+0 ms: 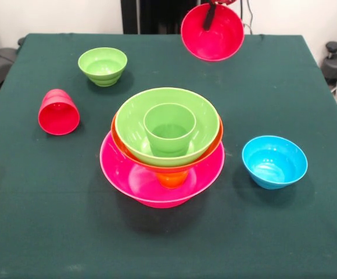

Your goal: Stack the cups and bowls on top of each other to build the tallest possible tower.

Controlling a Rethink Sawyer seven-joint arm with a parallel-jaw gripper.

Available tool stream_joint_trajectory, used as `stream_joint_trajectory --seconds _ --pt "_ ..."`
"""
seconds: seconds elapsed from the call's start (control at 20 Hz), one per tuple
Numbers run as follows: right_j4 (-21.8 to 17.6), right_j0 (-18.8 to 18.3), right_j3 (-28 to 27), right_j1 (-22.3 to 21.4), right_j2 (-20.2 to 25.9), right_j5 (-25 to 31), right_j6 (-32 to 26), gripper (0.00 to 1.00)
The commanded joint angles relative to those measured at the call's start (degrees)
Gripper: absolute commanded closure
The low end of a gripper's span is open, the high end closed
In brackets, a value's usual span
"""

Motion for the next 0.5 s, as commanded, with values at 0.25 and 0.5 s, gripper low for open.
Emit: stream_joint_trajectory --seconds 0.25,0.5 --pt "-7.7 -4.4 -14.8 5.5 3.4 9.7 -2.5 1.00" --pt "-8.8 -7.1 -17.7 5.9 4.5 10.2 -3.8 1.00"
